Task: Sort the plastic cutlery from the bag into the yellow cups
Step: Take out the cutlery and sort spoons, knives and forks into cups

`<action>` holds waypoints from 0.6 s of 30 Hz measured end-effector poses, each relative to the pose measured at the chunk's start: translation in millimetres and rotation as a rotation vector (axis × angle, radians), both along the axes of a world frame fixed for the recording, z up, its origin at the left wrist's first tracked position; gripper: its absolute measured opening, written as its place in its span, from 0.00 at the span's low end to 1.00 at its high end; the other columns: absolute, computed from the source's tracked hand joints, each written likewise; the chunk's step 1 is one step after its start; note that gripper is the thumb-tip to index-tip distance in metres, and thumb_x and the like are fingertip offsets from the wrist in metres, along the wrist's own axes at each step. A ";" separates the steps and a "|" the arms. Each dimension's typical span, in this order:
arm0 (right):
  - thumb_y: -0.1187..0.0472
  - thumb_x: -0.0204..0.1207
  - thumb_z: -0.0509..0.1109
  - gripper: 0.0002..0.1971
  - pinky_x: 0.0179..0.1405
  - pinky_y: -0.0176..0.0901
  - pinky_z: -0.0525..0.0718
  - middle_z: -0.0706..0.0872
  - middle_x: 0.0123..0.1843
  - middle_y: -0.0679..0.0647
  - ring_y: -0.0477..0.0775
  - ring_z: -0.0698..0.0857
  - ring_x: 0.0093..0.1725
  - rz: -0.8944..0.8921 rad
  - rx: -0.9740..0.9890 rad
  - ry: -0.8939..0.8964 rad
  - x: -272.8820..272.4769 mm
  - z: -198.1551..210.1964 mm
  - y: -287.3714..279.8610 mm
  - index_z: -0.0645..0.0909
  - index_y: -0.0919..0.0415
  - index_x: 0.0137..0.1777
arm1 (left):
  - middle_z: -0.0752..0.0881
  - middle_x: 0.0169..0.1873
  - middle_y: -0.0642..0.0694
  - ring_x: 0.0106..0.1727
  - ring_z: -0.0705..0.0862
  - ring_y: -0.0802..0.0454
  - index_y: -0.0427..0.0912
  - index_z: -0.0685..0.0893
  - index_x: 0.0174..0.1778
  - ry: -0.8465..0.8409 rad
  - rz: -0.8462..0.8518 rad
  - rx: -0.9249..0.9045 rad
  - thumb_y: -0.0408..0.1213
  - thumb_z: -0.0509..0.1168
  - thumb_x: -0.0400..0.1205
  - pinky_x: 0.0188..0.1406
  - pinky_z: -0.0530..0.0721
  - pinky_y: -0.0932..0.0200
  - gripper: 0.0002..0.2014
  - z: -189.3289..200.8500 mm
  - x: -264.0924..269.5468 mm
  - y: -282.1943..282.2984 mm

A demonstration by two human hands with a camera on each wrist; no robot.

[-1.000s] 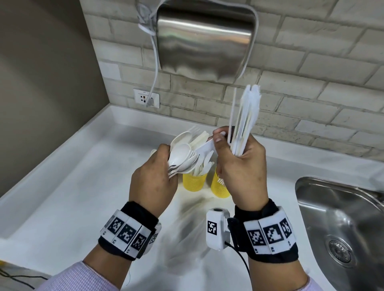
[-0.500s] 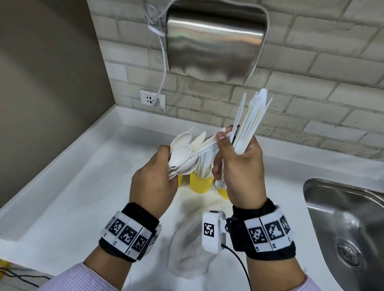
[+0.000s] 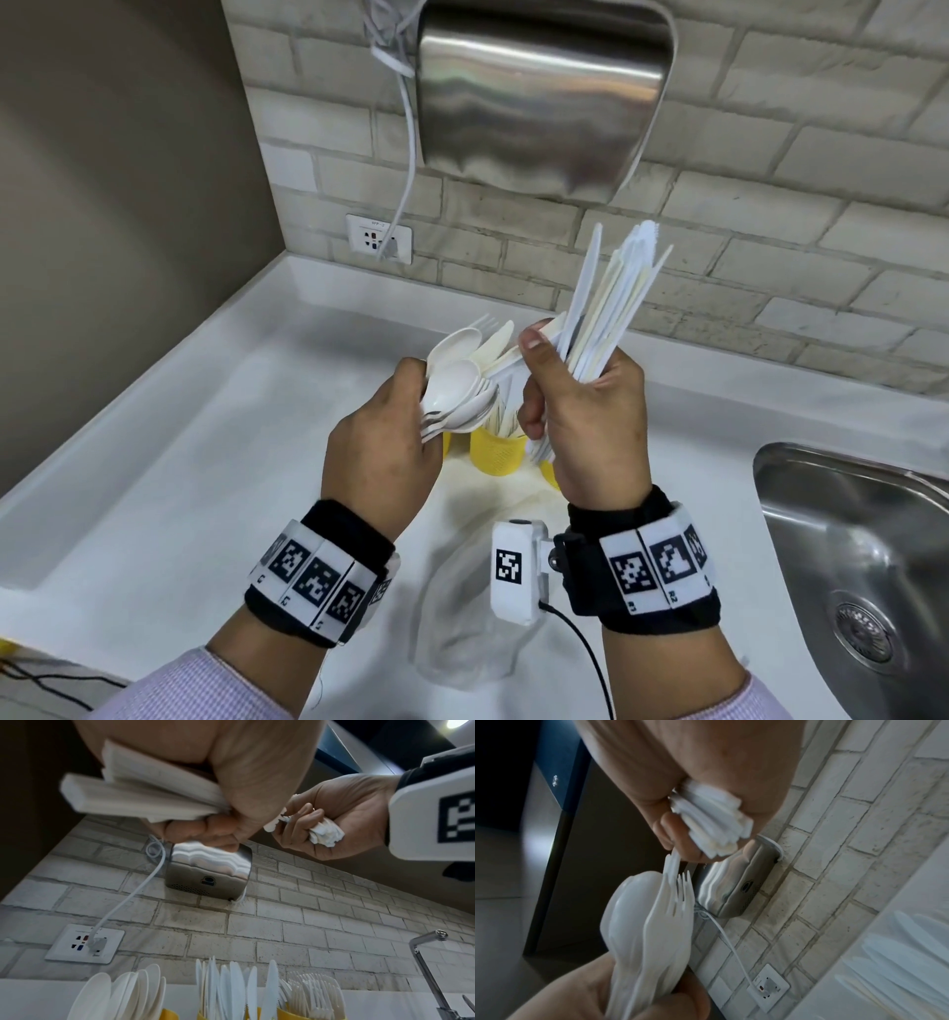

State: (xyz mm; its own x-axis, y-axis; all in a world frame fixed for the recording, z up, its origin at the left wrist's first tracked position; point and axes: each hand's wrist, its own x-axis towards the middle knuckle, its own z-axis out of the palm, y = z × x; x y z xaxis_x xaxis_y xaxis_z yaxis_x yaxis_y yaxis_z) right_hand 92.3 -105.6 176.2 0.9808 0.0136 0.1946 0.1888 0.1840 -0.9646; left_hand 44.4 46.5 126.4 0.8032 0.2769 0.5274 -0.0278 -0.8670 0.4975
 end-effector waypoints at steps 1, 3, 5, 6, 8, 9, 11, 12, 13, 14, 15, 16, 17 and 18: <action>0.62 0.82 0.75 0.10 0.22 0.44 0.71 0.74 0.20 0.60 0.57 0.70 0.18 0.023 -0.007 -0.010 0.3 -0.8 -0.7 0.84 0.70 0.45 | 0.69 0.32 0.56 0.30 0.63 0.41 0.52 0.64 0.47 0.000 0.004 0.004 0.26 0.69 0.69 0.26 0.62 0.58 0.23 -0.6 0.2 0.1; 0.62 0.80 0.78 0.09 0.22 0.43 0.71 0.75 0.21 0.57 0.57 0.70 0.18 0.057 -0.023 -0.020 1.0 -2.9 -0.9 0.86 0.69 0.47 | 0.69 0.32 0.56 0.30 0.64 0.41 0.52 0.64 0.47 0.003 0.006 0.015 0.26 0.70 0.69 0.26 0.63 0.58 0.23 -1.1 0.4 -0.7; 0.62 0.79 0.79 0.09 0.22 0.44 0.71 0.75 0.20 0.57 0.57 0.70 0.18 0.051 -0.035 -0.010 2.1 -4.6 -0.7 0.86 0.70 0.45 | 0.69 0.32 0.57 0.29 0.64 0.42 0.51 0.64 0.46 0.008 0.003 0.025 0.26 0.70 0.68 0.26 0.65 0.58 0.24 -0.9 0.7 -2.0; 0.63 0.78 0.79 0.08 0.22 0.44 0.71 0.75 0.20 0.58 0.57 0.70 0.18 0.041 -0.027 -0.005 2.5 -4.8 -0.8 0.86 0.69 0.43 | 0.70 0.32 0.57 0.29 0.64 0.42 0.51 0.64 0.46 0.009 0.002 0.027 0.26 0.70 0.68 0.26 0.65 0.58 0.24 -0.8 1.0 -2.6; 0.65 0.79 0.78 0.05 0.23 0.44 0.71 0.75 0.20 0.59 0.57 0.70 0.19 0.016 0.016 -0.004 3.0 -3.2 -1.2 0.88 0.65 0.43 | 0.70 0.32 0.57 0.29 0.64 0.42 0.51 0.65 0.47 0.014 0.004 0.028 0.26 0.70 0.68 0.26 0.66 0.58 0.24 -0.4 1.8 -3.7; 0.65 0.80 0.77 0.05 0.23 0.43 0.72 0.75 0.21 0.59 0.57 0.70 0.19 -0.003 0.052 -0.004 3.3 -2.2 -1.6 0.87 0.64 0.43 | 0.70 0.32 0.57 0.30 0.64 0.42 0.51 0.65 0.47 0.018 0.005 0.026 0.26 0.70 0.68 0.26 0.65 0.58 0.24 -0.3 2.3 -4.0; 0.67 0.82 0.74 0.06 0.22 0.42 0.72 0.75 0.23 0.58 0.56 0.71 0.20 -0.031 0.160 0.007 5.1 -1.0 -3.9 0.86 0.63 0.43 | 0.69 0.32 0.57 0.30 0.64 0.42 0.51 0.65 0.47 0.020 0.006 0.020 0.25 0.70 0.68 0.26 0.65 0.58 0.24 -0.3 3.1 -5.4; 0.68 0.82 0.74 0.07 0.22 0.42 0.71 0.75 0.24 0.57 0.55 0.71 0.21 -0.027 0.219 0.020 6.2 -0.7 -5.9 0.85 0.62 0.42 | 0.69 0.33 0.57 0.30 0.64 0.42 0.51 0.65 0.48 0.020 0.002 0.018 0.25 0.70 0.68 0.26 0.65 0.58 0.24 0.0 3.1 -7.0; 0.69 0.82 0.73 0.08 0.22 0.42 0.71 0.76 0.25 0.57 0.55 0.72 0.22 -0.007 0.272 0.037 7.4 -0.5 -7.4 0.84 0.61 0.42 | 0.69 0.33 0.57 0.30 0.64 0.42 0.51 0.65 0.48 0.019 -0.006 0.018 0.24 0.70 0.68 0.27 0.64 0.58 0.25 0.5 2.7 -8.5; 0.69 0.82 0.73 0.08 0.22 0.41 0.71 0.76 0.26 0.57 0.54 0.72 0.22 0.025 0.310 0.055 7.9 -0.3 -9.5 0.83 0.61 0.42 | 0.69 0.33 0.57 0.30 0.64 0.42 0.52 0.65 0.48 0.019 -0.015 0.017 0.24 0.71 0.68 0.27 0.64 0.59 0.25 1.0 2.4 -10.1; 0.69 0.82 0.73 0.06 0.22 0.41 0.72 0.77 0.27 0.56 0.53 0.73 0.23 0.059 0.326 0.073 8.0 -0.4 -11.7 0.84 0.62 0.42 | 0.70 0.34 0.57 0.30 0.65 0.42 0.52 0.65 0.49 0.022 -0.024 0.017 0.24 0.71 0.68 0.27 0.64 0.59 0.25 1.4 2.2 -12.2; 0.69 0.81 0.74 0.05 0.23 0.41 0.72 0.78 0.28 0.56 0.53 0.73 0.23 0.092 0.322 0.089 8.0 -0.8 -13.5 0.85 0.64 0.44 | 0.70 0.34 0.58 0.29 0.66 0.41 0.52 0.65 0.49 0.025 -0.032 0.019 0.25 0.71 0.68 0.27 0.64 0.59 0.25 2.0 1.9 -13.9; 0.68 0.81 0.74 0.04 0.23 0.41 0.72 0.77 0.28 0.57 0.53 0.73 0.23 0.120 0.301 0.101 7.5 -1.7 -14.9 0.87 0.66 0.45 | 0.70 0.34 0.58 0.29 0.67 0.40 0.52 0.66 0.49 0.027 -0.039 0.021 0.25 0.71 0.68 0.27 0.65 0.59 0.25 2.6 1.8 -15.6; 0.67 0.81 0.74 0.05 0.24 0.42 0.73 0.77 0.27 0.58 0.53 0.73 0.24 0.140 0.274 0.106 6.4 -2.9 -15.2 0.89 0.67 0.45 | 0.70 0.34 0.58 0.29 0.68 0.40 0.52 0.66 0.49 0.028 -0.045 0.020 0.25 0.71 0.68 0.27 0.65 0.59 0.25 3.3 1.6 -16.7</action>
State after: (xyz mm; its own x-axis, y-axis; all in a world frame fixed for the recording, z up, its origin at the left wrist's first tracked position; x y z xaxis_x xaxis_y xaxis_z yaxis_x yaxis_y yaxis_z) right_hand 98.7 -120.9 173.2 0.9881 0.1107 0.1067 0.0447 0.4568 -0.8885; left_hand 46.0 29.8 129.8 0.8290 0.2303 0.5097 -0.0529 -0.8749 0.4814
